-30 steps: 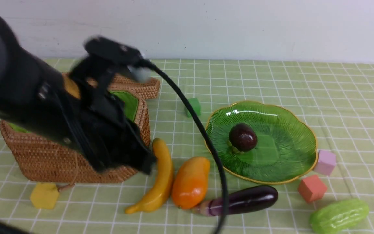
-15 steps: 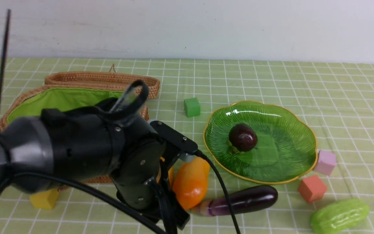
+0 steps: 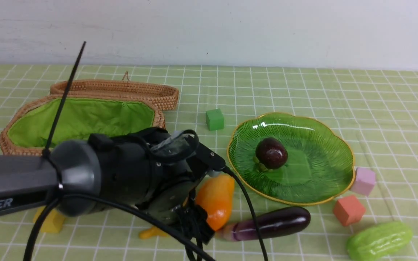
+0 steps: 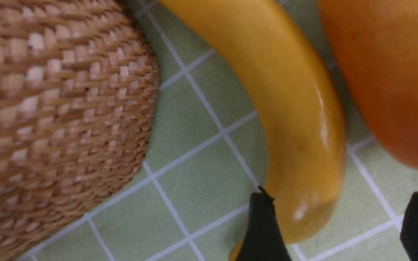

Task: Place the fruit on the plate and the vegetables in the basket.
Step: Use the left arm to grab a banana and put it into the right plate, then grab the mango with your left arm and place it on the right plate

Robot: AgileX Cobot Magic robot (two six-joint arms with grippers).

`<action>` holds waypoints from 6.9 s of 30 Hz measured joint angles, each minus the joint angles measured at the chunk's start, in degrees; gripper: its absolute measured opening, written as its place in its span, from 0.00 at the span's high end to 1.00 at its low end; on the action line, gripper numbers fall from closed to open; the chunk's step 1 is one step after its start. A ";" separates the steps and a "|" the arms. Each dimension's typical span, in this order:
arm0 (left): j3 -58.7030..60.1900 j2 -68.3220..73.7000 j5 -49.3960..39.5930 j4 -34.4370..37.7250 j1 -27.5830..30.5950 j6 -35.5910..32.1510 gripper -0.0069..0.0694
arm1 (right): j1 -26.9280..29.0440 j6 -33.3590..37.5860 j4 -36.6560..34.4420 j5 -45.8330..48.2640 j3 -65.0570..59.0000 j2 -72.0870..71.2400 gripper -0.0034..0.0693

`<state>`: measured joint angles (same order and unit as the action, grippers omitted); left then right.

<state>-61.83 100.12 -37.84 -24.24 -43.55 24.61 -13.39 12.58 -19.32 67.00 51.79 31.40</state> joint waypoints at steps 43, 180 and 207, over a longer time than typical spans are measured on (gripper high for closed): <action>-0.52 -5.78 -1.29 1.10 -0.11 3.72 0.50 | 0.00 3.58 -5.40 -0.07 0.00 0.00 0.91; -34.84 22.17 -15.09 8.75 -0.04 -13.51 0.10 | 0.00 6.22 -5.58 -5.11 -0.05 0.00 0.88; -38.84 12.25 -13.59 10.42 -1.44 -22.19 0.19 | 0.00 7.87 -5.18 -5.97 -0.05 0.00 0.88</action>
<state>-100.67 112.37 -51.43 -13.81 -44.99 2.42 -13.39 20.45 -24.50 61.02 51.74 31.40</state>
